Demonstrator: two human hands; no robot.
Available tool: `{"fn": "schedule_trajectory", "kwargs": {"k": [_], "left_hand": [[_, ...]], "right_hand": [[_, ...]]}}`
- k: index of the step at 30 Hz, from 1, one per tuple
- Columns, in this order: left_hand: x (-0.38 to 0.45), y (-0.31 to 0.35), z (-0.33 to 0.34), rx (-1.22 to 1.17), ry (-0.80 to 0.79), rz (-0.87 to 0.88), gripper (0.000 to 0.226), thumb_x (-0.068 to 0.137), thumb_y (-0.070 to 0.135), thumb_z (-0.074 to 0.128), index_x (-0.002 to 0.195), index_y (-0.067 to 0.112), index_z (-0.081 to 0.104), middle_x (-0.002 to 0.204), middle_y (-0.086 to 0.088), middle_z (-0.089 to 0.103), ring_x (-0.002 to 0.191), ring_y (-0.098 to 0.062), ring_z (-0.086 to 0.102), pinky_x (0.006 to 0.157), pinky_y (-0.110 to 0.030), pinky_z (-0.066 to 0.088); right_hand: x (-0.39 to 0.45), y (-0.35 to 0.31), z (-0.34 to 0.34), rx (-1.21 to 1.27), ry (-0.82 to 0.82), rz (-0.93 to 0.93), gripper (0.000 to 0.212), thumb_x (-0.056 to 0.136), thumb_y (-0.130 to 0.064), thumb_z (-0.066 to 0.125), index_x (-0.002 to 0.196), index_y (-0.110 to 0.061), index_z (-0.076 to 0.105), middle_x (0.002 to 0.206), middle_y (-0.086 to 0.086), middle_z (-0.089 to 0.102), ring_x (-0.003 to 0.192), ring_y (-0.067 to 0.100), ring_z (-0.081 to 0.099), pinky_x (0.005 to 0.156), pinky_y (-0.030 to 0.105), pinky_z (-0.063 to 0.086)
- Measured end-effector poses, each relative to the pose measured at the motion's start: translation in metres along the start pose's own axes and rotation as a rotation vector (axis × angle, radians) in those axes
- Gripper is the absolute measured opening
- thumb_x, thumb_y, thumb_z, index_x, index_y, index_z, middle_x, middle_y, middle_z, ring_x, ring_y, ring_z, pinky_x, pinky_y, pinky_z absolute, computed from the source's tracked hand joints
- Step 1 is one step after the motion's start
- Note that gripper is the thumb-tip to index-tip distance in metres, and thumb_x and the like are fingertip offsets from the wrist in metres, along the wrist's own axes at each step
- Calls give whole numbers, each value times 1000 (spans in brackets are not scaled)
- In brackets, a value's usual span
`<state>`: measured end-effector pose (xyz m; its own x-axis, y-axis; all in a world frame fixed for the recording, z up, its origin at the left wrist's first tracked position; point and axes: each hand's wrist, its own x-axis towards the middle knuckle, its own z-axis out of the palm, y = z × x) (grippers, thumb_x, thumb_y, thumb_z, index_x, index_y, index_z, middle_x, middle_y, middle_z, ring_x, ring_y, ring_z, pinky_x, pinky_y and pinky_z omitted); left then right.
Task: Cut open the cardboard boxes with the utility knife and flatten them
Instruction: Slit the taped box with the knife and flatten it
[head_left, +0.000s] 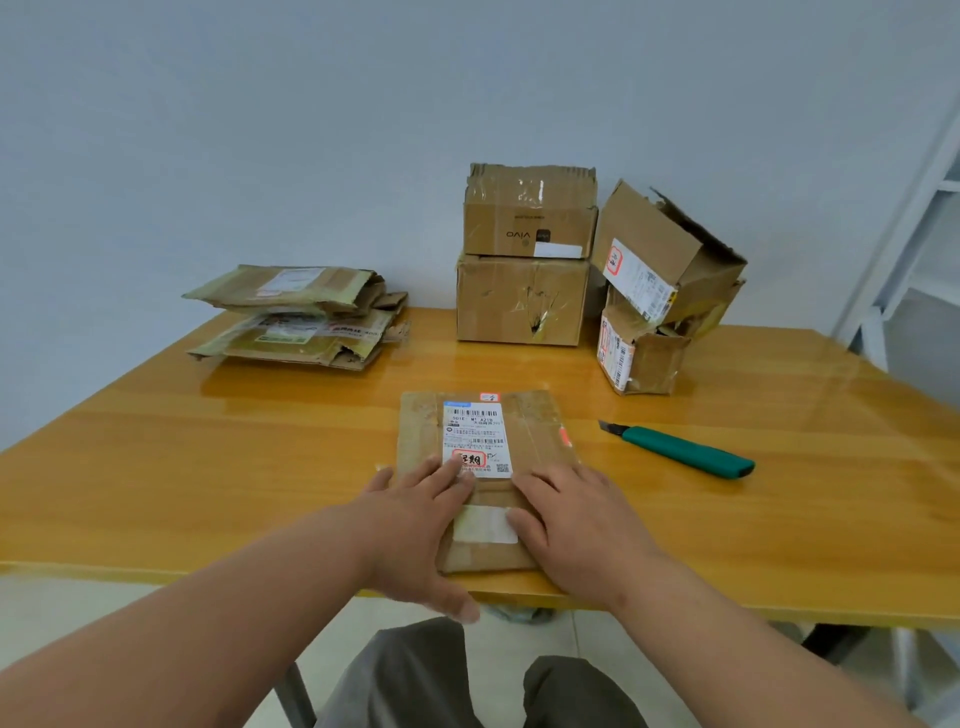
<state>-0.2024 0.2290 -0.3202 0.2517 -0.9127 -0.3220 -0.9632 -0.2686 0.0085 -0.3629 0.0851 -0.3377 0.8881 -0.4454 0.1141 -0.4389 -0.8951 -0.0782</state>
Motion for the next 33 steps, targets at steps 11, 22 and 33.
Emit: {"fn": "schedule_trajectory", "kwargs": {"k": [11,22,33], "left_hand": [[-12,-7,-39,-48,-45,18,78,88,52,52,154,33,14,161,14,8,146,-15,18,113,-33,22],[-32,-37,-68,-24,425,-19,67,93,63,39,151,35,23,157,14,24,145,-11,17,117,-33,17],[-39,-132,-112,127,601,-71,96,74,83,11,154,31,-1,159,18,-5,137,1,-26,113,-25,-5]], "right_hand": [[-7,-1,-21,70,-297,-14,89,80,-77,44,153,-39,12,161,-11,12,147,17,14,118,47,23],[31,-17,-56,266,51,-77,53,101,-26,42,151,-40,29,152,-9,29,139,18,23,104,24,22],[127,-60,-88,64,246,-209,69,96,-53,48,155,-37,15,165,1,1,149,20,-6,120,36,4]]}}
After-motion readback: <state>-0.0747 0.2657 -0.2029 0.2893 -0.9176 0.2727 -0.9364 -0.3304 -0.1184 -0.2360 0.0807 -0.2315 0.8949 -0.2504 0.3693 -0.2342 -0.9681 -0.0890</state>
